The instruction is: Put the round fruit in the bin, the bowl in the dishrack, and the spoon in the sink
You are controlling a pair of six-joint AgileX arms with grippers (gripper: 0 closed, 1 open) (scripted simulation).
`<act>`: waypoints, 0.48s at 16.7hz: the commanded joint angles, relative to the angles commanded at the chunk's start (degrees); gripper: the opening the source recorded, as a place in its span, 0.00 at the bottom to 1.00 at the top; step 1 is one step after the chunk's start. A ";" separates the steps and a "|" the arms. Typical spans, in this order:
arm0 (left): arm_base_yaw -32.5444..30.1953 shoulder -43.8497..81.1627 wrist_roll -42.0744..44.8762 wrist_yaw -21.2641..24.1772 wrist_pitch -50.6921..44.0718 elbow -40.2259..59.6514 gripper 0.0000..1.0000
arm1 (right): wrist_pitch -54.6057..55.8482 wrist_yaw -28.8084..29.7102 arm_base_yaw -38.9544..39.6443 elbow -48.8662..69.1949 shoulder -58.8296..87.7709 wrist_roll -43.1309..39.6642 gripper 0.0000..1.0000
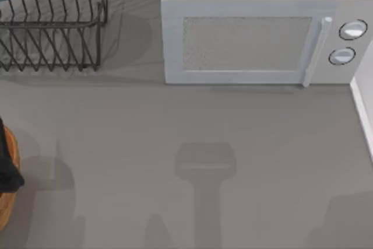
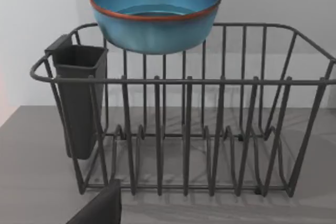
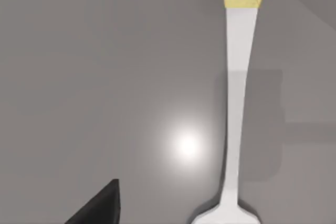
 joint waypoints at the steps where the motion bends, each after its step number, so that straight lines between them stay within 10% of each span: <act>1: 0.00 0.00 0.00 0.00 0.00 0.00 1.00 | 0.15 0.00 -0.01 -0.09 0.09 0.01 1.00; 8: 0.00 0.00 0.00 0.00 0.00 0.00 1.00 | 16.36 0.01 -0.04 -8.53 7.59 0.25 1.00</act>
